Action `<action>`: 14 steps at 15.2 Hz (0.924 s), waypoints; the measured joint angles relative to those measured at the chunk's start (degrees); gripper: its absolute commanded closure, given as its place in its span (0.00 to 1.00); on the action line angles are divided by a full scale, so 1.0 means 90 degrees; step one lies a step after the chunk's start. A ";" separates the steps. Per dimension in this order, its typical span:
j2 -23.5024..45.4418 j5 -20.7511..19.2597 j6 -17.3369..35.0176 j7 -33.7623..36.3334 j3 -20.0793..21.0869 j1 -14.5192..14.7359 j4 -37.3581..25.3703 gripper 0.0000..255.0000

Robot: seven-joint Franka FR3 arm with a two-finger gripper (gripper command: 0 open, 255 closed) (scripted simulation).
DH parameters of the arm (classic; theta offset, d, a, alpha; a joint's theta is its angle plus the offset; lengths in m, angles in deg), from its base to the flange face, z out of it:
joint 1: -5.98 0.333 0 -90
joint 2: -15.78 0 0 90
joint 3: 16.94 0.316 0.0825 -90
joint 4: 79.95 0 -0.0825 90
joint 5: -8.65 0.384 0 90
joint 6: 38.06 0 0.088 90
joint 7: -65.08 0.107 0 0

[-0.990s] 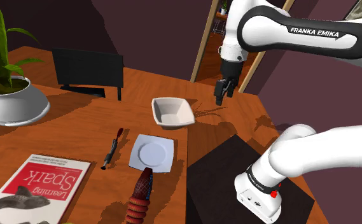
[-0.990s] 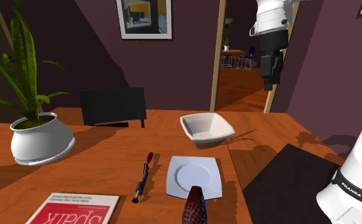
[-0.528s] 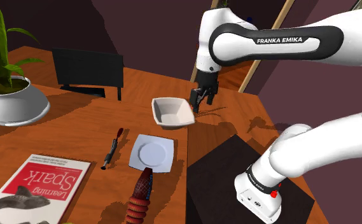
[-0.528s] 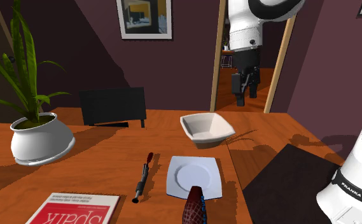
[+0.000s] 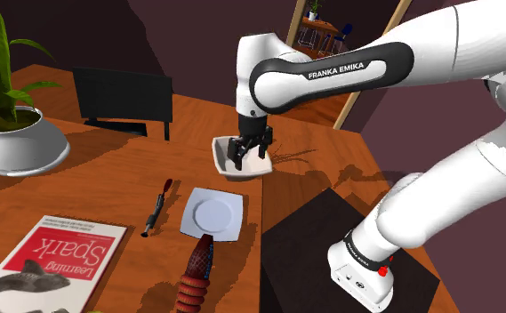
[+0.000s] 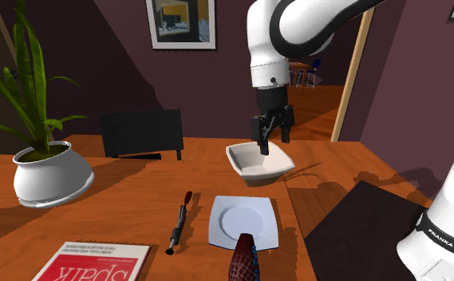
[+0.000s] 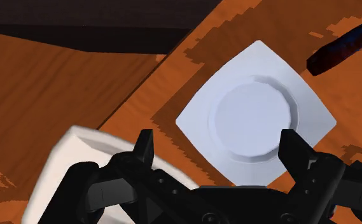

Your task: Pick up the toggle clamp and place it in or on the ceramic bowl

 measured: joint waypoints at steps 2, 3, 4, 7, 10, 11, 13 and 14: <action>0.0532 -0.0150 0.0262 0.0345 0.0152 0.0008 -0.0274 0.00; 0.0776 -0.0220 0.0368 0.0537 0.0229 0.0035 -0.0410 0.00; 0.1017 -0.0311 0.0462 0.0706 0.0280 0.0051 -0.0553 0.00; 0.1821 -0.0637 0.0719 0.1299 0.0426 0.0174 -0.1069 0.00; 0.2639 -0.1018 0.0879 0.1835 0.0450 0.0348 -0.1675 0.00; 0.2856 -0.1117 0.0946 0.2014 0.0455 0.0432 -0.1813 0.00; 0.3400 -0.1363 0.1005 0.2355 0.0416 0.0614 -0.2264 0.00; 0.3695 -0.1488 0.0994 0.2498 0.0376 0.0710 -0.2552 0.00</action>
